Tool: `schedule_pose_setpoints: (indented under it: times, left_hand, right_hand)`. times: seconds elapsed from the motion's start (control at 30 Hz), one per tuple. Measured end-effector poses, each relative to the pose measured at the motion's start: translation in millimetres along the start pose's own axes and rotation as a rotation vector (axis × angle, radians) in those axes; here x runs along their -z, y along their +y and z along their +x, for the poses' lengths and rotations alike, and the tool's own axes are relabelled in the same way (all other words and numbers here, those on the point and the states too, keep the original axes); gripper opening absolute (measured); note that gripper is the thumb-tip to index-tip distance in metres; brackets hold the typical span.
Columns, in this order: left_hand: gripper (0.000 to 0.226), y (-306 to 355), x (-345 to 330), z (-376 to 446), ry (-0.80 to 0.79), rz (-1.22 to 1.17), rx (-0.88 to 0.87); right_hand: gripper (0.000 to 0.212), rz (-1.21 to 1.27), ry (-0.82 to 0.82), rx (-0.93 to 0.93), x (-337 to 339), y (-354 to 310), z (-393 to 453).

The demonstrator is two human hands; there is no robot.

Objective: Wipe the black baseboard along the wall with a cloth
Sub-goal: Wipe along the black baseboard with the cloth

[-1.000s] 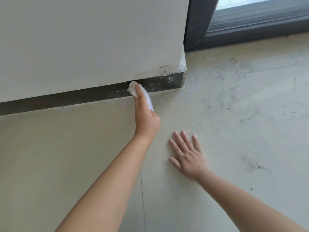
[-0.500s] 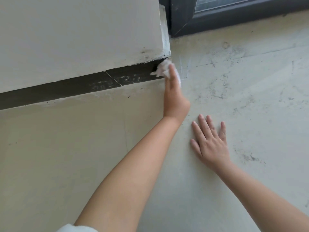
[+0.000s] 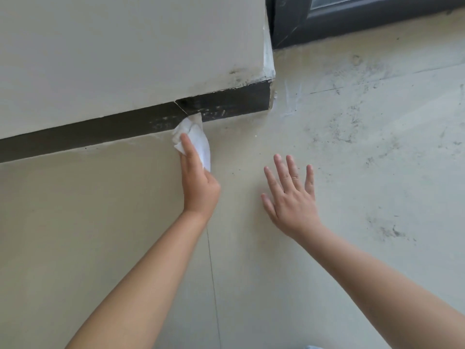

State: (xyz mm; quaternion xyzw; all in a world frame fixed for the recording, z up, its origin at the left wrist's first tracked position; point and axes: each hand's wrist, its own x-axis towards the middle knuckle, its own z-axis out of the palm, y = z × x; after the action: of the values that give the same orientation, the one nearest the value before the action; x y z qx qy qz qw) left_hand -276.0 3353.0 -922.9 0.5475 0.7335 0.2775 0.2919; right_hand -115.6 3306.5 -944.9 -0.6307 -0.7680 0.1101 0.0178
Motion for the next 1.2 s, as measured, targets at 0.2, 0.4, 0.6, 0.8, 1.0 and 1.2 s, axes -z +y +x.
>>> schedule_pose_setpoints:
  times: [0.2,0.4,0.6,0.8,1.0,1.2]
  left_hand:
    - [0.072,-41.9,44.7,18.7,0.317,-0.039,0.366]
    - [0.079,-36.6,46.2,63.1,0.219,-0.14,0.308]
    - [0.084,-21.5,20.8,69.9,0.236,-0.37,0.37]
    - [0.088,-16.3,8.0,73.7,0.274,-0.456,0.405]
    - [0.085,4.2,-16.0,49.9,0.056,-0.326,0.273]
    - [0.079,29.5,-45.4,39.2,-0.053,-0.254,0.153]
  right_hand:
    - [0.055,0.139,-0.102,-0.009,-21.7,-42.1,26.3]
    - [0.052,0.036,-0.047,-0.011,-27.4,-52.9,27.3]
    - [0.055,0.038,-0.036,-0.017,-25.2,-53.1,27.4]
    - [0.053,0.048,-0.002,-0.03,-26.3,-51.9,26.2]
    - [0.055,0.175,0.148,-0.021,-21.7,-44.3,19.5]
    - [0.061,0.041,0.09,-0.187,-17.7,9.1,-21.2]
